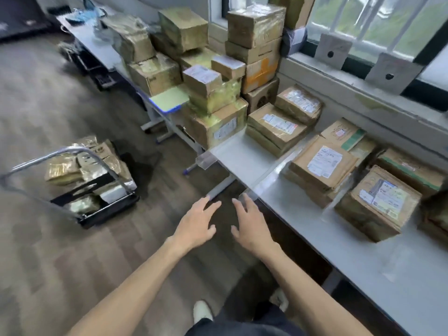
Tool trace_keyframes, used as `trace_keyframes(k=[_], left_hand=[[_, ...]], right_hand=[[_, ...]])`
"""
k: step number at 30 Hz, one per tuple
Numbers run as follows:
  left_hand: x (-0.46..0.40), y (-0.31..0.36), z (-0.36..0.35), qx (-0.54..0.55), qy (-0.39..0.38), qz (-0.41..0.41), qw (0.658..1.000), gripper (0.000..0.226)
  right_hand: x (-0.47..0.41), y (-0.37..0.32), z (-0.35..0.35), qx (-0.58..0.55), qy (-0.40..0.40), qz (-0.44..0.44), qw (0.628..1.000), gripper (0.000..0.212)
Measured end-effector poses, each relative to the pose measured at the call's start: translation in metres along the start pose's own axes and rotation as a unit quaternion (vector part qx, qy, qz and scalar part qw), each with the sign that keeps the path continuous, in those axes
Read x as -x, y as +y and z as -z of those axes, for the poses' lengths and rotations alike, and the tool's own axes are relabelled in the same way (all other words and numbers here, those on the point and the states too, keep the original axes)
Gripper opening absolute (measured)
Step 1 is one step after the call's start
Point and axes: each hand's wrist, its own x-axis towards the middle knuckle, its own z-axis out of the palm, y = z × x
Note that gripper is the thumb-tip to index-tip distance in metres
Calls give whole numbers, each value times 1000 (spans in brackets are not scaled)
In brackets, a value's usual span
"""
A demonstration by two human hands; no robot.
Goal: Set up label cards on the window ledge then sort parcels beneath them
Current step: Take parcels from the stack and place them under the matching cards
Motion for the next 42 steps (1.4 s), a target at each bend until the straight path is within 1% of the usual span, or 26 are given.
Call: trace_keyframes(k=[3, 7, 13, 20, 26, 34, 37, 40, 42], left_hand=[[23, -35, 15, 3, 15, 24, 1000, 71], [42, -69, 28, 21, 40, 52, 998, 71], [53, -103, 38, 34, 58, 76, 995, 72], [34, -133, 52, 28, 61, 79, 995, 72], [-17, -153, 66, 16, 50, 56, 997, 69], [-118, -189, 90, -18, -15, 20, 1000, 71], [-158, -205, 104, -45, -21, 7, 999, 70], [-189, -216, 123, -52, -11, -14, 998, 70], [-208, -220, 139, -51, -11, -22, 998, 74]], right_hand=[[-8, -47, -12, 0, -8, 13, 1000, 81], [-14, -83, -21, 13, -22, 40, 999, 81], [-35, -112, -29, 27, -26, 56, 998, 82], [-72, -132, -32, 25, -13, 60, 998, 81], [-121, -137, -37, -2, -12, 30, 999, 81], [-218, -135, -36, -29, -13, -17, 999, 84], [-254, -130, -29, -36, -14, -31, 999, 85], [-281, -122, -13, -90, 20, -71, 993, 87], [-295, -118, 5, -127, 51, -91, 986, 95]])
